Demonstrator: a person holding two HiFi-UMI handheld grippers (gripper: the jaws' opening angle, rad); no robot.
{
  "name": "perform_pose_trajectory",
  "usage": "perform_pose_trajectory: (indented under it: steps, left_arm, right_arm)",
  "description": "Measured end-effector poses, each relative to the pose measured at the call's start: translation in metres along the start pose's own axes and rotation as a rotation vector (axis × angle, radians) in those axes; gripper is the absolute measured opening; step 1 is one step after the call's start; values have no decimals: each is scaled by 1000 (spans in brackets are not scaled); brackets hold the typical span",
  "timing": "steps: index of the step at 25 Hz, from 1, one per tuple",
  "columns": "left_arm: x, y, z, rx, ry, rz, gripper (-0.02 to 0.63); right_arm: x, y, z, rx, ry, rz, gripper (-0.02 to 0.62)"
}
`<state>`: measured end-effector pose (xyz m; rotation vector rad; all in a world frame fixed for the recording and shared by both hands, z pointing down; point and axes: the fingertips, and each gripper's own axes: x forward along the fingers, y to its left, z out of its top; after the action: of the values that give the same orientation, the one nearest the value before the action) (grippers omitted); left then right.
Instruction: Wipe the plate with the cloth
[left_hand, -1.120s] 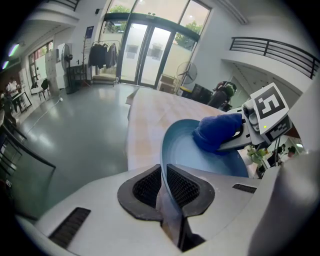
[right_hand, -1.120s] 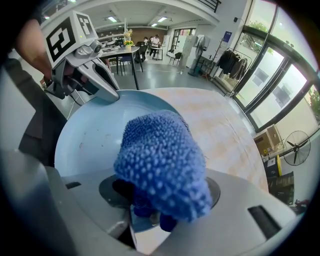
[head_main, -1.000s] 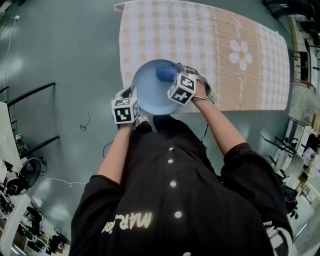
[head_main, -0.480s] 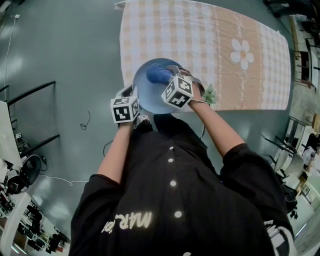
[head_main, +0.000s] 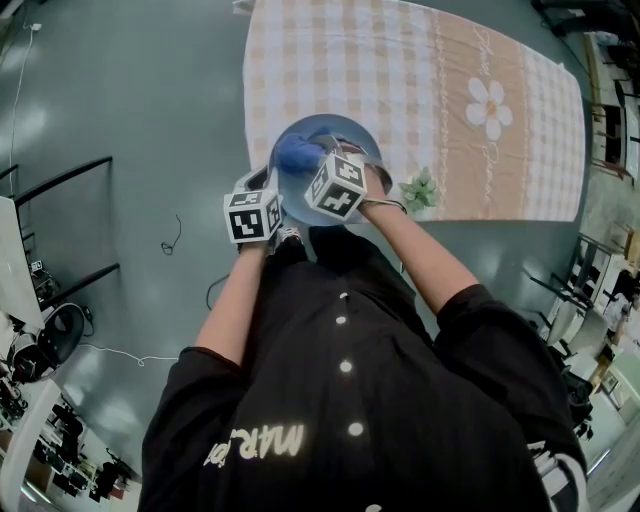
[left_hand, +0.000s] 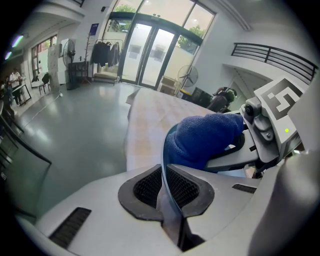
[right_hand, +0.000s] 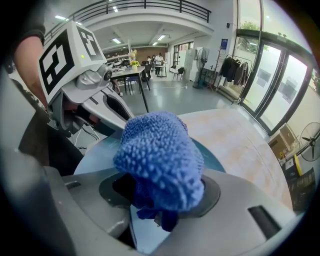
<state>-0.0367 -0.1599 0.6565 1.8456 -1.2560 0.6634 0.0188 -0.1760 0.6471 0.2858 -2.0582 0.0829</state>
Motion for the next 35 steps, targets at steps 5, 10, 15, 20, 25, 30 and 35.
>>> perform_pose_trajectory:
  steps: [5, 10, 15, 20, 25, 30, 35]
  left_arm:
    - [0, 0, 1, -4, 3, 3, 43]
    - [1, 2, 0, -9, 13, 18, 41]
    - [2, 2, 1, -12, 20, 21, 41]
    - [2, 2, -1, -17, 17, 25, 41]
    - [1, 1, -1, -11, 19, 29, 41]
    - [2, 2, 0, -5, 20, 33, 41]
    - [0, 2, -1, 4, 20, 41, 41]
  right_arm:
    - [5, 1, -1, -18, 14, 0, 201]
    - [9, 2, -2, -64, 36, -12, 201]
    - [9, 3, -5, -89, 47, -13, 201]
    - [6, 6, -14, -114, 69, -2, 201]
    - [-2, 6, -28, -117, 89, 5, 201]
    - [-8, 3, -40, -119, 108, 3, 201]
    - [-14, 3, -53, -142, 144, 0, 201]
